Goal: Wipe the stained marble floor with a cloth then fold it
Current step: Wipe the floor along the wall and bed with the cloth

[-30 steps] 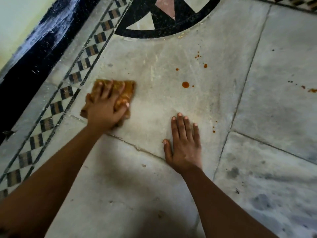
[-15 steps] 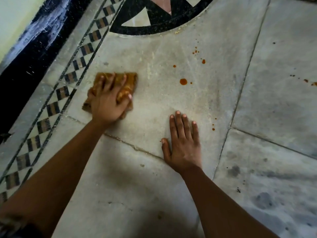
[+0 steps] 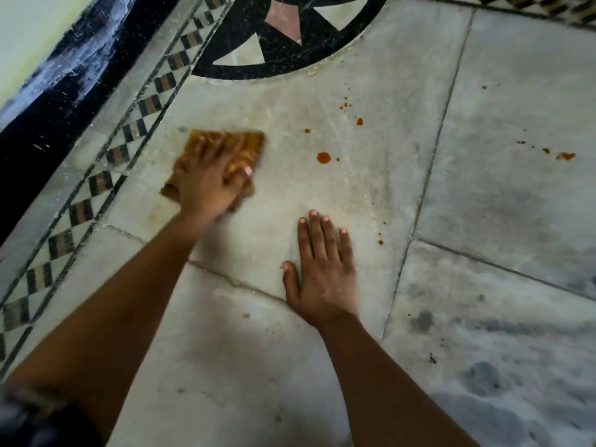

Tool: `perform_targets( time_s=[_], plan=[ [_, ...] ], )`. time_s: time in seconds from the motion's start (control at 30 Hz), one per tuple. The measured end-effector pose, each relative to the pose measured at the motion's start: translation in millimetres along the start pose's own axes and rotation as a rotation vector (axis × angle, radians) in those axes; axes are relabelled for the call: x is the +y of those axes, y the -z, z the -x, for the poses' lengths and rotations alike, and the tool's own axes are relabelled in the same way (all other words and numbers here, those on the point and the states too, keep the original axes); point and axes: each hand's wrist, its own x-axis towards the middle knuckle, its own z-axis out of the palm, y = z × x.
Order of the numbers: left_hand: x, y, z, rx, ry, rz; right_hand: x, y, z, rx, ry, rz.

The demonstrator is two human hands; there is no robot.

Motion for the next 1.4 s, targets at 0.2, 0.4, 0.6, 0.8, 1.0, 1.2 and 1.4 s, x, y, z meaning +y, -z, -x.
perform_targets(
  time_s=[0.2,0.4,0.6,0.8,1.0,1.2,1.4],
  plan=[
    [82.0,6.2,-68.3,-0.1,0.073,0.155,4.7,-2.3,0.9,0.045,0.058,-0.135],
    [103.2,-15.9,4.5,-0.012,-0.244,0.096,74.1,33.9,-18.3,0.227,-0.113,-0.224],
    [99.1,-7.6,-44.2,-0.05,0.005,0.076,141.6,43.0,-60.0,0.192,-0.198,-0.078],
    [146.8,-26.1,-39.2,-0.006,-0.066,0.028,148.7,33.0,-70.1,0.175,-0.206,-0.01],
    [110.1,-19.3,-15.2,0.01,-0.159,-0.006,146.7,36.3,-70.9,0.128,-0.217,-0.02],
    [139.9,-13.2,-119.5,-0.025,0.071,0.008,146.4,36.1,-70.7,0.124,-0.232,-0.031],
    [175.1,-20.3,-90.2,-0.043,-0.253,-0.042,145.5,40.2,-70.2,0.107,-0.232,-0.036]
  ],
)
